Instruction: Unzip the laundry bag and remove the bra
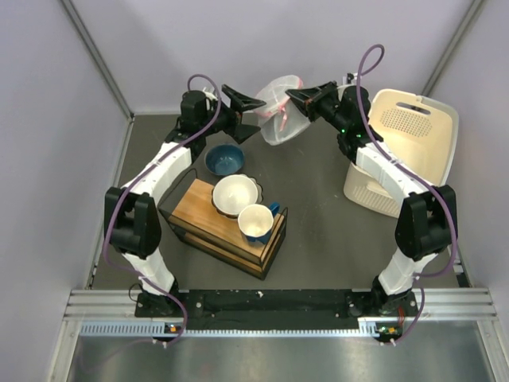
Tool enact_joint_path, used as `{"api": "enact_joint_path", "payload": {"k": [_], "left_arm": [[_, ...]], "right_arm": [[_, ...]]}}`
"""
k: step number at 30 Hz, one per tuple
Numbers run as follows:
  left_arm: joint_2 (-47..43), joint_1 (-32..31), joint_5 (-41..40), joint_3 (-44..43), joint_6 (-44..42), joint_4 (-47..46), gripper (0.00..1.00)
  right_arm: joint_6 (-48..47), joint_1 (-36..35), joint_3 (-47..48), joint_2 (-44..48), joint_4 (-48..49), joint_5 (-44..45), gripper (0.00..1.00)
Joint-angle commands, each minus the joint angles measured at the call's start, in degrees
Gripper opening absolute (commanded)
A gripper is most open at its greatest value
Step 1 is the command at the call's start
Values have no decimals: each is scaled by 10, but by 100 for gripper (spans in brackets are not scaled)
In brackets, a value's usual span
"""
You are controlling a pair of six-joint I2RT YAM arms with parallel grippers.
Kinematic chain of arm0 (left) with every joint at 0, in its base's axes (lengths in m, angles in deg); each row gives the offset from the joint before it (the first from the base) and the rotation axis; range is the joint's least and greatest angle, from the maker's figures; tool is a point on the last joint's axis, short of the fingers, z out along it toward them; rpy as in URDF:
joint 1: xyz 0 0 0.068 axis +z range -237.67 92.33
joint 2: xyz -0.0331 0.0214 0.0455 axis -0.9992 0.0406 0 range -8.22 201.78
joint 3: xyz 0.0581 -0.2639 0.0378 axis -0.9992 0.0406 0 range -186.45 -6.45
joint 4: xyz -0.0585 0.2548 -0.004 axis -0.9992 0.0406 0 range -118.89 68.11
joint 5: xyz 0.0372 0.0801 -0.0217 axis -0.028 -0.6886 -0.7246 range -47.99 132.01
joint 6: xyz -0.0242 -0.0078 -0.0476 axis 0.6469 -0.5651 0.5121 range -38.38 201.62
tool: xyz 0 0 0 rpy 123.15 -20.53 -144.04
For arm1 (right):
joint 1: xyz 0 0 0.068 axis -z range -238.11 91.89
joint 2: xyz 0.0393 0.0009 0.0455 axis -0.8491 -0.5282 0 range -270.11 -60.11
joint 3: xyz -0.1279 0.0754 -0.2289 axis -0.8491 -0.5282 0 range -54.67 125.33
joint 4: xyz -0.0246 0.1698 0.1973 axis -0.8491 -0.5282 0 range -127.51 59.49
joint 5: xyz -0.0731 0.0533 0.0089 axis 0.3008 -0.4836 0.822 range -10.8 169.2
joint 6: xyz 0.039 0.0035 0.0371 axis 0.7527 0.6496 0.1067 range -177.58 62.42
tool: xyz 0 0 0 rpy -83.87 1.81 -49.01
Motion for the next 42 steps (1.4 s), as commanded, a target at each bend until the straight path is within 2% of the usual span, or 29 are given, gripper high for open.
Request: {"api": "enact_joint_path", "payload": {"k": [1,3,7,12,20,24,35,38,39,42], "left_arm": [[0,-3,-12,-9,55,-86,99],[10,-3,-14,-18,79,-112,99],[38,-5,-19,-63,80,-88,99],[45,-6,-20,-78,61,-67,99],[22,-7,-13,-22,60,-70,99],[5,-8,-18,25,92,-113,99],[40,-12,-21,-19,108,-99,97],[43,-12,-28,-27,111,-97,79],[43,-12,-28,-28,110,-95,57],[35,-11,-33,-27,105,-93,23]], "right_arm": [[6,1,8,34,54,-10,0],[10,1,7,33,59,-16,0],[13,3,-5,42,59,-25,0],[-2,4,-7,49,46,-40,0],[-7,7,-14,52,49,-47,0],[-7,9,-7,46,47,-48,0],[-6,9,-5,48,46,-75,0],[-23,9,-20,59,25,-78,0],[-26,9,-25,61,22,-82,0],[-29,9,-57,72,24,-84,0]]}}
